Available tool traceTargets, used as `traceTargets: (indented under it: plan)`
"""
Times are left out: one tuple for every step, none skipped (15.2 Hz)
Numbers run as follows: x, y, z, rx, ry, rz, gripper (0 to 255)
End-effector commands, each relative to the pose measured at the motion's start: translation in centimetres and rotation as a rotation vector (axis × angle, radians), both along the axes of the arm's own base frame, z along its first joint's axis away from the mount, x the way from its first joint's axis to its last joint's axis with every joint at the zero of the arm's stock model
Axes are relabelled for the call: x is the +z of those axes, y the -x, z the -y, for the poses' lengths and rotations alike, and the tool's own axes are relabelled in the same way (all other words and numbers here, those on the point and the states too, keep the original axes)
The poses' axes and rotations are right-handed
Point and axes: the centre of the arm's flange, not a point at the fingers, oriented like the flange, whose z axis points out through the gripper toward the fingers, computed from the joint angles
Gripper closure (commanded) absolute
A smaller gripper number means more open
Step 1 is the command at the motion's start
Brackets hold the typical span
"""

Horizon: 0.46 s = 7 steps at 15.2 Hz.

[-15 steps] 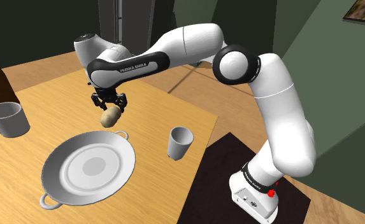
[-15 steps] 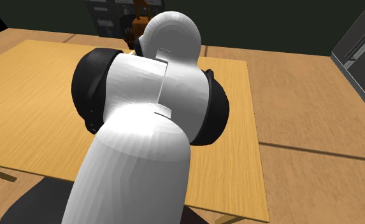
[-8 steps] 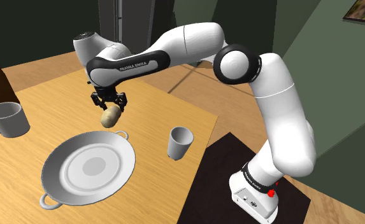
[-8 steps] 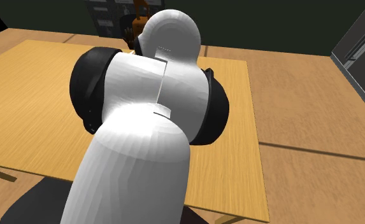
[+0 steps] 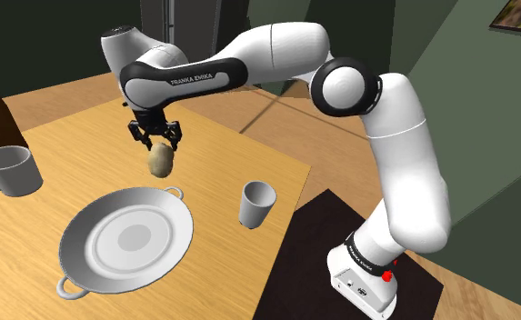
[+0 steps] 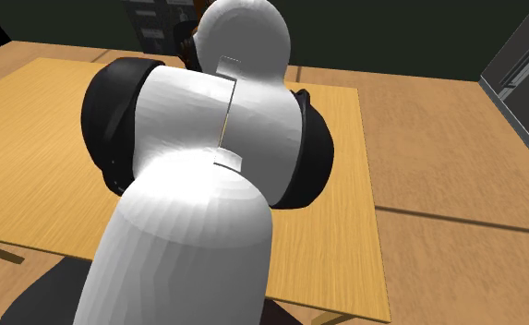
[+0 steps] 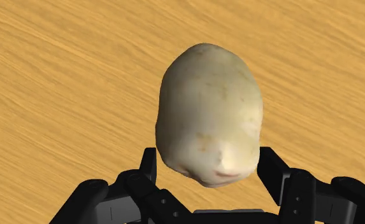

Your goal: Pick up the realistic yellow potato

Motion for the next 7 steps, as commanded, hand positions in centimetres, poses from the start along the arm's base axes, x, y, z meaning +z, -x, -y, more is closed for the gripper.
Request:
traceTargets:
  plan:
    - [1.1, 0.0, 0.0, 0.0, 0.0, 0.0, 255]
    - [1.6, 0.0, 0.0, 0.0, 0.0, 0.0, 255]
    - [2.1, 0.0, 0.0, 0.0, 0.0, 0.0, 255]
    - [2.6, 0.0, 0.0, 0.0, 0.0, 0.0, 255]
    - [3.2, 0.0, 0.0, 0.0, 0.0, 0.0, 255]
    - [3.2, 0.0, 0.0, 0.0, 0.0, 0.0, 255]
    - [3.2, 0.0, 0.0, 0.0, 0.0, 0.0, 255]
